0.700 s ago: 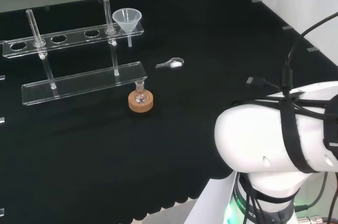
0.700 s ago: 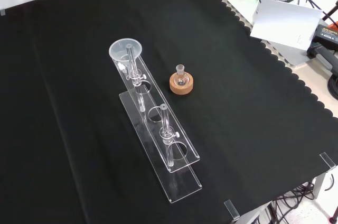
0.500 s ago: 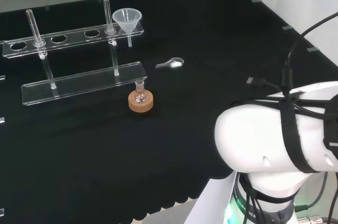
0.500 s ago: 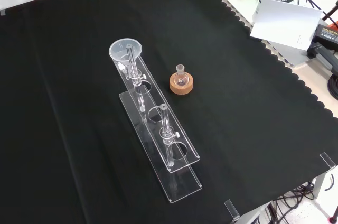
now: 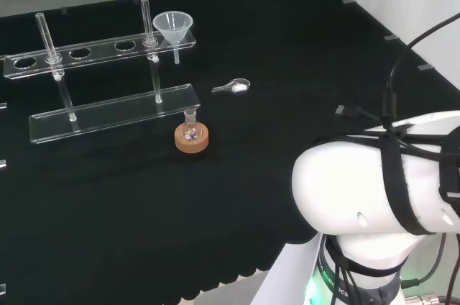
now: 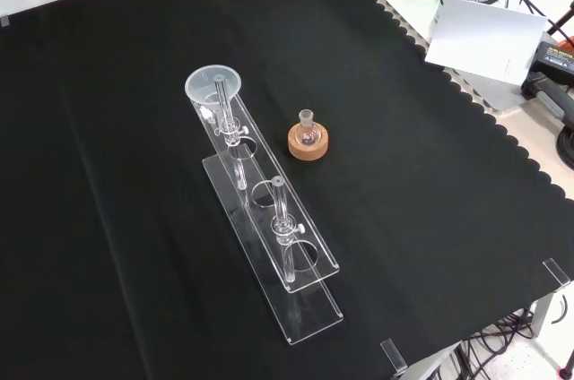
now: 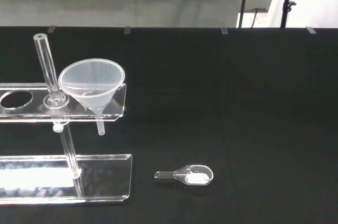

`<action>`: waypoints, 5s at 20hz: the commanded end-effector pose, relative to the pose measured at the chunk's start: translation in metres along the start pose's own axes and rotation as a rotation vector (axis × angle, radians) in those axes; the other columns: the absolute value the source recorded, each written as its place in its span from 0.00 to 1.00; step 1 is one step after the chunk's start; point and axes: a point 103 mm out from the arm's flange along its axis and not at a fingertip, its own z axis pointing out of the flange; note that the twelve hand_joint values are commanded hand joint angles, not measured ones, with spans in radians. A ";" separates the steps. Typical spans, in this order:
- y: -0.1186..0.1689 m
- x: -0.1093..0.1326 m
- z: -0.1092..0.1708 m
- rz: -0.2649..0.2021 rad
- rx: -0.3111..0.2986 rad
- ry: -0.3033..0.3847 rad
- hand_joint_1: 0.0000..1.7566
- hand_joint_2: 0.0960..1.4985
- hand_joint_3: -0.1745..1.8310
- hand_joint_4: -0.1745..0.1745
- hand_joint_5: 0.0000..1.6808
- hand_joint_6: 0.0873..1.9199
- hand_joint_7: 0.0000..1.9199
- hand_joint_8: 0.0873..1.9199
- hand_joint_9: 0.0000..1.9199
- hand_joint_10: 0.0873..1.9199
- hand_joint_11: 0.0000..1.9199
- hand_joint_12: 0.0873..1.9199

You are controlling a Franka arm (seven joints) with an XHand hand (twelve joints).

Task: Pick up the funnel from the transparent funnel stand.

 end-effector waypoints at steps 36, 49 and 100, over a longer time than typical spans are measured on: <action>0.153 0.077 0.090 -0.205 0.217 -0.069 0.12 0.66 0.24 0.50 0.17 0.00 0.02 0.26 0.12 0.33 0.00 0.73; 0.190 0.093 0.132 -0.174 0.366 -0.092 0.18 0.59 0.22 0.54 0.13 0.00 0.00 0.20 0.07 0.35 0.00 0.76; 0.225 0.097 0.204 -0.180 0.562 -0.180 0.44 0.41 0.19 0.62 0.01 0.00 0.01 0.00 0.01 0.43 0.05 0.83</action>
